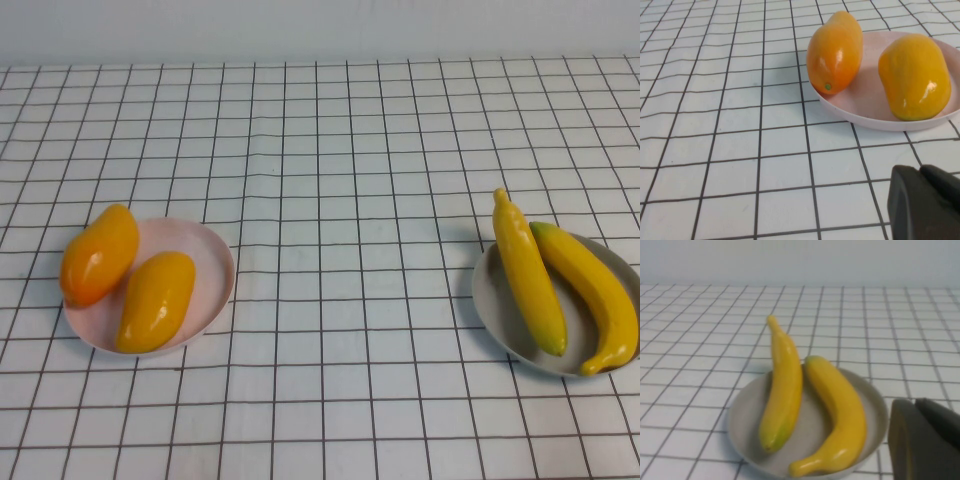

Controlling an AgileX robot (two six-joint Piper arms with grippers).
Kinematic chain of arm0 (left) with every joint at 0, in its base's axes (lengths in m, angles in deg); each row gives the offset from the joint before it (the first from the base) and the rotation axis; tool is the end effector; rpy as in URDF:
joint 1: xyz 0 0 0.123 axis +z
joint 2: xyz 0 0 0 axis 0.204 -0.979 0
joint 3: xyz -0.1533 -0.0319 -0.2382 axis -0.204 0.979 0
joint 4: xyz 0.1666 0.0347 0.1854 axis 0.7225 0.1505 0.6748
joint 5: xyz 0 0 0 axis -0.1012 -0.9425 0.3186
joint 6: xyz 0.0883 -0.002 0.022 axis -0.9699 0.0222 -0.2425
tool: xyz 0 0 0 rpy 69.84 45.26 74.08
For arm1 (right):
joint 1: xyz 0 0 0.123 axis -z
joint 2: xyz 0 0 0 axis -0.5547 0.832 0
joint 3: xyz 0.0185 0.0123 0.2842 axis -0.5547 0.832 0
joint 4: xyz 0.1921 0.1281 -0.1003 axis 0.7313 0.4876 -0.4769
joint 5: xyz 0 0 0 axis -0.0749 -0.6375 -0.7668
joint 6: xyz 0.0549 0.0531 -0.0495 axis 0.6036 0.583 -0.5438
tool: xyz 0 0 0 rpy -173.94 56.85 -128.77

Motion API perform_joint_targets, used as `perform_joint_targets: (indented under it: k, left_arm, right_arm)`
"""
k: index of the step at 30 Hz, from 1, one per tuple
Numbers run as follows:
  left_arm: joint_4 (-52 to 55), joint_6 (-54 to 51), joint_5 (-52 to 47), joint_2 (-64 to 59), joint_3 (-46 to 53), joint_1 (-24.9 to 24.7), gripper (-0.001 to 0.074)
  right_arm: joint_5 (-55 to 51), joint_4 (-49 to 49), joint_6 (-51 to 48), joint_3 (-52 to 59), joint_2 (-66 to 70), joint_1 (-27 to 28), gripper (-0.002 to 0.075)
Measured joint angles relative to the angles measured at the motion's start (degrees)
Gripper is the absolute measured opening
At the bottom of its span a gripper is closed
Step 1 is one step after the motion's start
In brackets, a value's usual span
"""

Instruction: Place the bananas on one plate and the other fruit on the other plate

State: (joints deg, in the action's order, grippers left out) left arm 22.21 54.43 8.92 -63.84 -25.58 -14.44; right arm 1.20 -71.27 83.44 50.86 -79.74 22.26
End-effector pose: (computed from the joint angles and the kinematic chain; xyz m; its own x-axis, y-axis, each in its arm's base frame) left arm 0.0522 -0.0043 0.1714 -0.2930 0.0930 -0.9516 0.0906 0.9935 0.0692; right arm 0.0642 0.0104 0.2062 -0.1483 0.0245 -0.9886 -0.1635 0.9853 0.0490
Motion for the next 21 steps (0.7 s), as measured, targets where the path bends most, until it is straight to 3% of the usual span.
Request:
perform_joint_targets:
  k: [9,21]
  left_arm:
    - [0.0,0.0,0.0,0.0,0.0,0.0,-0.0003]
    - [0.0,0.0,0.0,0.0,0.0,0.0,-0.0003]
  right_arm:
    - [0.9,7.7,-8.1,3.7,-7.4,15.5,-0.0015]
    - [-11.8,13.9,-8.2,3.9,-7.4,15.9,-0.0015]
